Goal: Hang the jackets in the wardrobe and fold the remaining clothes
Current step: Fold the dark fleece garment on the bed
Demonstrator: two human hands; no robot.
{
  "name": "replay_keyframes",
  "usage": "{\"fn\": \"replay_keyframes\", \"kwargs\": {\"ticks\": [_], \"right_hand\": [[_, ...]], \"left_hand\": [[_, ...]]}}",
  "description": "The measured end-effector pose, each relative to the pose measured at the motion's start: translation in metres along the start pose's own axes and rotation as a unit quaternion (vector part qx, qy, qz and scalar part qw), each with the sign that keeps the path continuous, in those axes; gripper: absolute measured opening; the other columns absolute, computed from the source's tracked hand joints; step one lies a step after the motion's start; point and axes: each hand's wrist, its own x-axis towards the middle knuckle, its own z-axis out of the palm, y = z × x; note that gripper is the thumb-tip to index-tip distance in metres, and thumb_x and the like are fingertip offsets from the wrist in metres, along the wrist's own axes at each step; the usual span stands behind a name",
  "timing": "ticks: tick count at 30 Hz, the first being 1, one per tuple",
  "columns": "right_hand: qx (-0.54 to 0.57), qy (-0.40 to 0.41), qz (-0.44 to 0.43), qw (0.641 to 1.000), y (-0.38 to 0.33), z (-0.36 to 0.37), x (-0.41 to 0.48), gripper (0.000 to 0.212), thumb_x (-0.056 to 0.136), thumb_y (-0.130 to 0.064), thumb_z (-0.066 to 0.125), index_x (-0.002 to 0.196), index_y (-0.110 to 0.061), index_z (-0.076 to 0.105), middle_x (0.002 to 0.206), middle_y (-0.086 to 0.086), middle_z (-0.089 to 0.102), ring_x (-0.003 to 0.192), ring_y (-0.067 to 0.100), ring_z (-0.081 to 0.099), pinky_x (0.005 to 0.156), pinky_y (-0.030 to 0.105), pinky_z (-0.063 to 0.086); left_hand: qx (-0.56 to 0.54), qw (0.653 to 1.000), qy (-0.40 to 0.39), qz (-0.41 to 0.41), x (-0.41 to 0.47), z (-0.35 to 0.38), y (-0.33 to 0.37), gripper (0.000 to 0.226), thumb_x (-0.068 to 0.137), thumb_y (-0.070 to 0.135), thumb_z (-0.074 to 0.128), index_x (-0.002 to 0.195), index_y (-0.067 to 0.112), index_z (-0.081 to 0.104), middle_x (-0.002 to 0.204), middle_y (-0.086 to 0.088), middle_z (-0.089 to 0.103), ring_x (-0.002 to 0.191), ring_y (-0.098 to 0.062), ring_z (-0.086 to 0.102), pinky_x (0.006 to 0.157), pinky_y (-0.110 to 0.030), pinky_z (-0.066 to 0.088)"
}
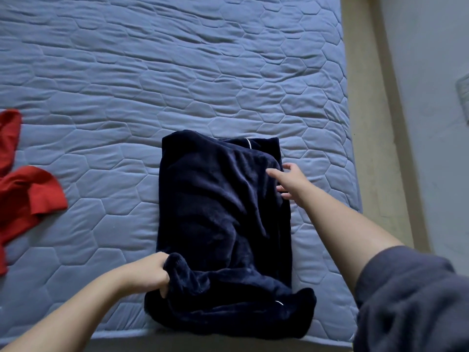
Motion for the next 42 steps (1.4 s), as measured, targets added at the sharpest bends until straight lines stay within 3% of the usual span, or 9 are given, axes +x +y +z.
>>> {"fn": "replay_keyframes", "kwargs": {"ticks": [6, 12, 15, 18, 22, 27, 30, 34, 42], "right_hand": [[-0.164, 0.172, -0.129, 0.963, -0.026, 0.004, 0.035, 0.006, 0.082, -0.024, 0.065, 0.083, -0.020, 0.061, 0.087, 0.005, 0.065, 0.091, 0.027, 0.063, 0.071, 0.030, 0.043], [-0.109, 0.160, -0.105, 0.976, -0.020, 0.014, 0.034, 0.052, 0.081, -0.016, 0.063, 0.131, -0.015, 0.047, 0.134, 0.011, 0.048, 0.118, 0.027, 0.051, 0.101, 0.037, 0.043], [-0.201, 0.239, -0.246, 0.918, 0.026, 0.013, -0.019, 0.046, 0.078, -0.005, 0.057, 0.123, -0.009, 0.052, 0.126, 0.010, 0.048, 0.114, 0.026, 0.049, 0.099, 0.038, 0.039], [-0.245, 0.049, -0.348, 0.903, 0.070, 0.011, -0.073, 0.036, 0.082, -0.002, 0.063, 0.117, -0.010, 0.058, 0.113, 0.003, 0.057, 0.101, 0.017, 0.055, 0.094, 0.035, 0.044], [-0.258, -0.237, -0.222, 0.910, 0.099, 0.012, -0.126, 0.040, 0.089, -0.039, 0.064, 0.126, -0.034, 0.049, 0.124, -0.010, 0.059, 0.115, -0.002, 0.053, 0.092, 0.006, 0.037], [-0.393, -0.284, -0.210, 0.849, 0.105, -0.002, -0.149, 0.100, 0.063, -0.076, 0.064, 0.144, -0.049, 0.012, 0.146, -0.016, 0.037, 0.134, 0.003, 0.036, 0.106, 0.022, 0.032], [-0.556, -0.235, -0.252, 0.756, 0.120, -0.006, -0.159, 0.100, 0.066, -0.054, 0.069, 0.147, -0.038, 0.013, 0.140, -0.007, 0.045, 0.127, 0.015, 0.042, 0.096, 0.036, 0.036], [-0.459, -0.240, -0.219, 0.827, 0.097, -0.029, -0.159, 0.039, 0.069, -0.023, 0.066, 0.106, -0.026, 0.054, 0.101, -0.005, 0.064, 0.100, 0.019, 0.059, 0.088, 0.034, 0.042], [-0.385, -0.040, -0.300, 0.872, -0.069, -0.044, -0.059, 0.043, 0.072, -0.015, 0.067, 0.114, -0.022, 0.061, 0.104, 0.001, 0.066, 0.102, 0.021, 0.061, 0.080, 0.026, 0.043]], "left_hand": [[-0.024, 0.999, -0.023, -0.009, 0.005, -0.005, -0.013, 0.032, 0.059, -0.003, 0.045, 0.083, -0.012, 0.065, 0.067, -0.010, 0.064, 0.066, -0.017, 0.062, 0.061, -0.027, 0.048], [-0.058, 0.998, -0.014, -0.007, 0.007, -0.007, -0.011, 0.026, 0.076, -0.014, 0.043, 0.090, -0.011, 0.065, 0.071, -0.013, 0.063, 0.063, -0.015, 0.060, 0.061, -0.026, 0.048], [-0.078, 0.997, 0.015, -0.007, -0.006, -0.003, -0.007, 0.024, 0.074, -0.011, 0.048, 0.093, -0.015, 0.063, 0.071, -0.014, 0.060, 0.063, -0.017, 0.057, 0.060, -0.026, 0.046], [-0.089, 0.995, 0.049, -0.017, -0.019, -0.001, -0.006, 0.028, 0.074, -0.015, 0.049, 0.097, -0.015, 0.063, 0.072, -0.015, 0.062, 0.063, -0.017, 0.056, 0.061, -0.027, 0.045], [-0.123, 0.987, 0.101, -0.027, -0.034, 0.004, -0.004, 0.033, 0.073, -0.018, 0.047, 0.098, -0.008, 0.065, 0.081, -0.018, 0.066, 0.070, -0.018, 0.058, 0.060, -0.025, 0.046], [-0.166, 0.974, 0.152, -0.028, -0.049, 0.012, 0.008, 0.035, 0.061, -0.013, 0.056, 0.094, -0.008, 0.065, 0.081, -0.015, 0.065, 0.076, -0.023, 0.056, 0.067, -0.031, 0.045], [-0.189, 0.968, 0.162, -0.023, -0.058, 0.016, 0.014, 0.045, 0.052, -0.006, 0.058, 0.096, -0.005, 0.066, 0.084, -0.014, 0.067, 0.081, -0.025, 0.057, 0.070, -0.033, 0.045], [-0.217, 0.969, 0.117, 0.002, -0.076, 0.002, 0.030, 0.055, 0.045, 0.001, 0.053, 0.098, -0.005, 0.065, 0.083, -0.014, 0.065, 0.083, -0.024, 0.055, 0.071, -0.033, 0.041], [-0.260, 0.921, 0.280, 0.073, -0.032, -0.122, 0.112, 0.023, 0.084, 0.006, 0.051, 0.100, 0.019, 0.060, 0.082, -0.003, 0.062, 0.068, -0.014, 0.056, 0.063, -0.028, 0.046]]}}
